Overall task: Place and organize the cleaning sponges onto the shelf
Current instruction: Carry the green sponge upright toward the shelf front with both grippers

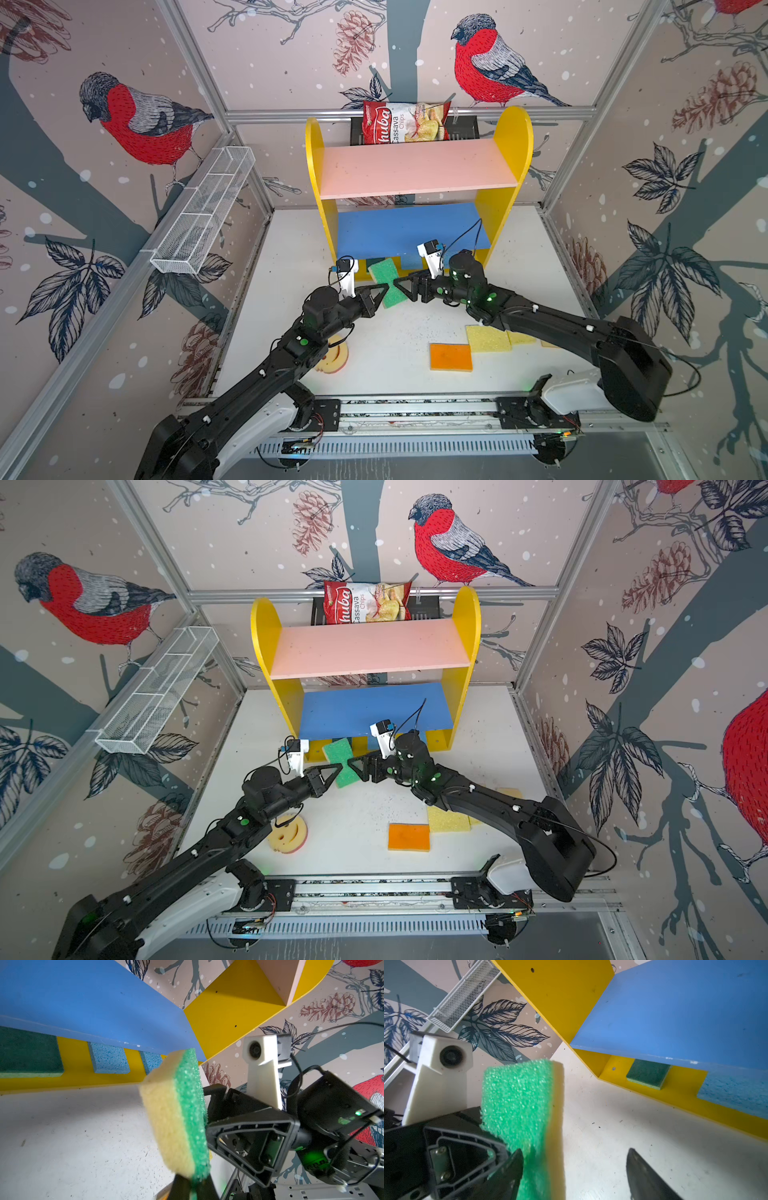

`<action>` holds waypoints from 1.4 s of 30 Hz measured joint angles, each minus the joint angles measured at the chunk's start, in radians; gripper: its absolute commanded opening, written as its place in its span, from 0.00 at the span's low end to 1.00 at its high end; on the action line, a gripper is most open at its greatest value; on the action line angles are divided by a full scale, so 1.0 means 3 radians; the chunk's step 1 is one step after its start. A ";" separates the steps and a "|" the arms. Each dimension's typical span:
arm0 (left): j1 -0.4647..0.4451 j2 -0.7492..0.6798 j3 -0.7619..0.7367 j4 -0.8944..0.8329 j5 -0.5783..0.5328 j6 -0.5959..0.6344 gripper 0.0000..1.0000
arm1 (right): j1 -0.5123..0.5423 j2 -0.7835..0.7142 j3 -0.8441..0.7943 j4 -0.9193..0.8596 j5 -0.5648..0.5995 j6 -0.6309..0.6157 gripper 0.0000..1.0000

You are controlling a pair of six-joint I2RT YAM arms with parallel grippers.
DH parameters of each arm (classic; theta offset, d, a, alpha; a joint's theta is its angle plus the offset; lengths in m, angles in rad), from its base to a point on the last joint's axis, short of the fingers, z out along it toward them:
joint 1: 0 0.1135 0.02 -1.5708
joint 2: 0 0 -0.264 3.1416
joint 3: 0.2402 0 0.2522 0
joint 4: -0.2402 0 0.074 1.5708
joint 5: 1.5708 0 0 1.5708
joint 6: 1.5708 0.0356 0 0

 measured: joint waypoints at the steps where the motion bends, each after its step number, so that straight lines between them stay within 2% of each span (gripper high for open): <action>1: 0.0003 -0.0042 -0.0005 -0.0013 -0.0036 0.0000 0.00 | -0.0017 -0.0025 -0.0053 0.0043 -0.0058 0.0009 0.99; 6: 0.0041 -0.0111 -0.0042 -0.0029 -0.0167 -0.0003 0.00 | -0.0056 -0.0156 -0.0259 0.0304 -0.0280 0.0153 0.99; 15: 0.0074 0.0019 -0.0042 0.0008 -0.0074 -0.0045 0.00 | -0.0055 -0.0164 -0.0376 0.0651 -0.0558 0.0275 1.00; 17: 0.0075 0.0047 -0.0037 0.0041 -0.0042 -0.0088 0.00 | -0.0056 -0.0148 -0.0357 0.0659 -0.0587 0.0323 0.95; 19: 0.0080 0.0084 -0.0036 0.0086 0.0006 -0.0112 0.00 | -0.0056 -0.0113 -0.0326 0.0688 -0.0605 0.0324 0.87; 24: 0.0088 0.0141 -0.0036 0.0175 0.0098 -0.0178 0.00 | -0.0058 0.0039 -0.0207 0.0708 -0.0650 0.0338 0.53; 28: 0.0112 0.0134 -0.0036 0.0182 0.0100 -0.0192 0.00 | -0.0074 0.0149 -0.0134 0.0706 -0.0673 0.0354 0.43; 30: 0.0135 0.0127 -0.0036 0.0189 0.0107 -0.0192 0.00 | -0.0074 0.0168 -0.0116 0.0706 -0.0676 0.0361 0.33; 32: 0.0169 0.0127 -0.0036 0.0198 0.0130 -0.0192 0.00 | -0.0078 0.0172 -0.0114 0.0704 -0.0674 0.0362 0.22; 33: 0.0191 0.0127 -0.0036 0.0203 0.0164 -0.0193 0.00 | -0.0080 0.0177 -0.0113 0.0706 -0.0673 0.0362 0.09; 34: 0.0212 0.0128 -0.0036 0.0203 0.0186 -0.0193 0.00 | -0.0085 0.0184 -0.0112 0.0704 -0.0674 0.0367 0.00; 36: 0.0251 0.0136 -0.0036 0.0200 0.0197 -0.0195 0.09 | -0.0089 0.0217 -0.0072 0.0698 -0.0699 0.0399 0.00; 38: 0.0285 0.0132 -0.0036 0.0201 0.0211 -0.0195 0.26 | -0.0089 0.0245 -0.0025 0.0690 -0.0710 0.0401 0.00; 40: 0.0317 0.0109 -0.0036 0.0175 0.0184 -0.0198 0.69 | -0.0093 0.0281 0.0062 0.0628 -0.0710 0.0371 0.00; 41: 0.0326 0.0095 -0.0034 0.0149 0.0179 -0.0189 0.82 | -0.0094 0.0304 0.0118 0.0594 -0.0710 0.0338 0.00; 42: 0.0333 0.0062 -0.0028 0.0089 0.0178 -0.0183 0.89 | -0.0104 0.0331 0.0186 0.0544 -0.0708 0.0331 0.00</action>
